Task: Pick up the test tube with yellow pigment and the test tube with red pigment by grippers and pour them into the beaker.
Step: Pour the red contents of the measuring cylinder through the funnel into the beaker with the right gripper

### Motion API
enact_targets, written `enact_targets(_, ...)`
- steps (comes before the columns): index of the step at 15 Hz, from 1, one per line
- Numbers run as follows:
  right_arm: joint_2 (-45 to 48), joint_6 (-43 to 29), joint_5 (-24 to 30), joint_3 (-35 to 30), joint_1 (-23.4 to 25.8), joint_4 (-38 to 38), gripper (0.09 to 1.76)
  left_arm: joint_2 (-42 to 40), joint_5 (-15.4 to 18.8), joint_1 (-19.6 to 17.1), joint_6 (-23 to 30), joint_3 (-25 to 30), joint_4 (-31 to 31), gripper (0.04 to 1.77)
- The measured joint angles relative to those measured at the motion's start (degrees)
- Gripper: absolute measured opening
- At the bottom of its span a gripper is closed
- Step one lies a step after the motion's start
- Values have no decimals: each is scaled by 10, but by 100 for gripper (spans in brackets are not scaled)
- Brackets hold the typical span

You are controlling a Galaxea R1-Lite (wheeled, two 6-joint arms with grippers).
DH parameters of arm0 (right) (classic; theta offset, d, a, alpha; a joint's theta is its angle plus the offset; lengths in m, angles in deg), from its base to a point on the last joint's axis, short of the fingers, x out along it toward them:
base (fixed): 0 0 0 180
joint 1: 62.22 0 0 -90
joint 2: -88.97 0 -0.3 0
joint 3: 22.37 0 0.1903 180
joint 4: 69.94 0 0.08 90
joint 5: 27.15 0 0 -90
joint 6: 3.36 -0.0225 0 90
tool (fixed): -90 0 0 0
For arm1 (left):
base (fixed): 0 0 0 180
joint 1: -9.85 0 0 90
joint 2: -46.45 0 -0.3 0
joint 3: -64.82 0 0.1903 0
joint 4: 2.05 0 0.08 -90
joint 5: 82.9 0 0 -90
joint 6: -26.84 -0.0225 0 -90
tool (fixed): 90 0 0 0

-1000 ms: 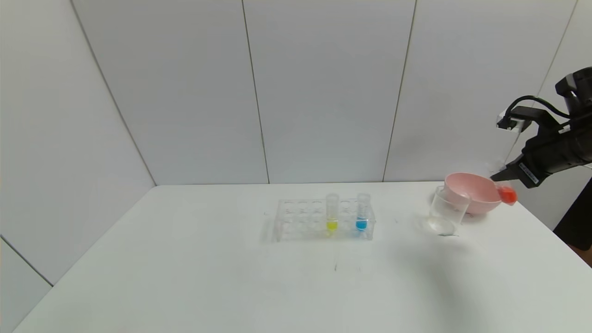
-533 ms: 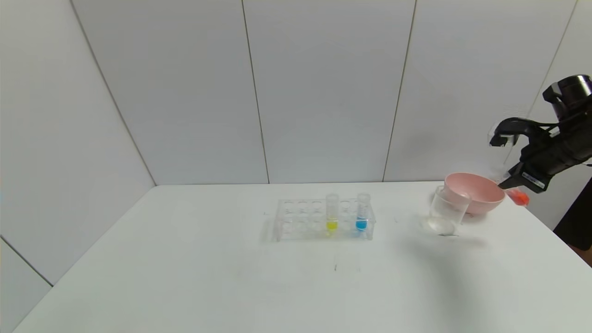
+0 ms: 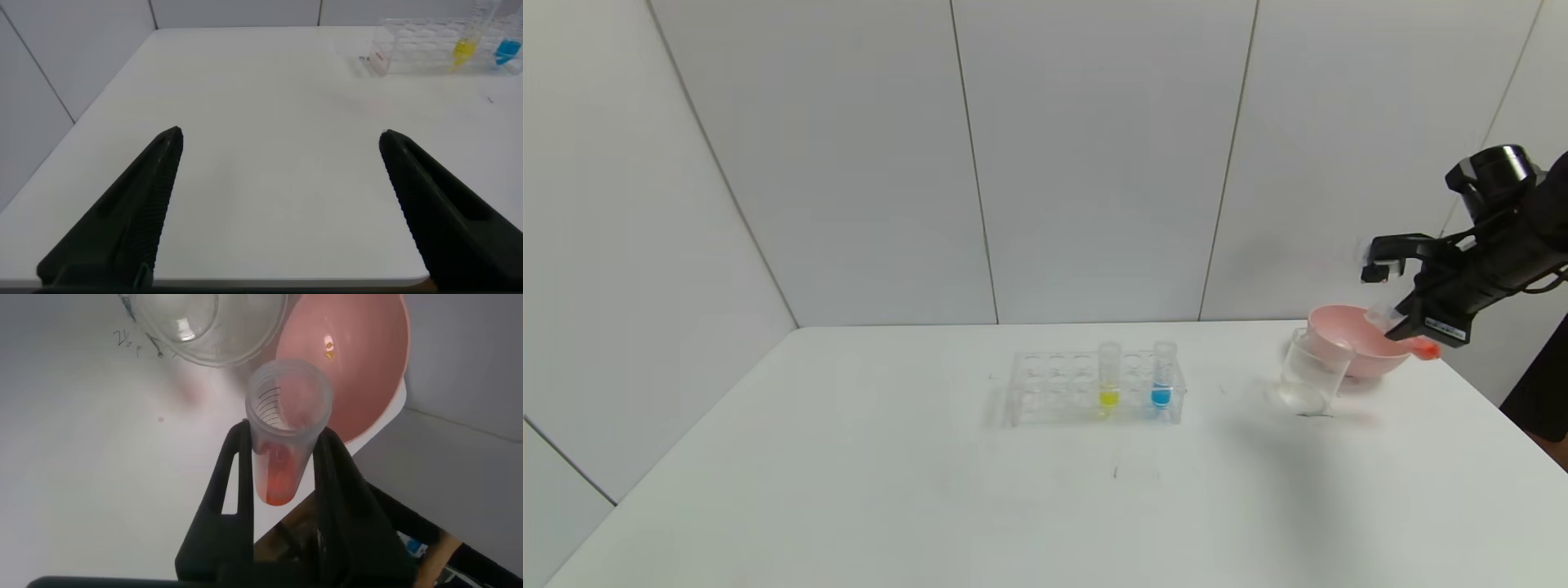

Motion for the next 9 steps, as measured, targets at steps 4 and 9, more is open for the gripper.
enact_targets(4,-9,25,-50,1,-24,-31,49,0,0,0,0,0,0,172)
enact_targets(9,-25,47,-107,1,-52,-46,49,0,0,0,0,0,0,172)
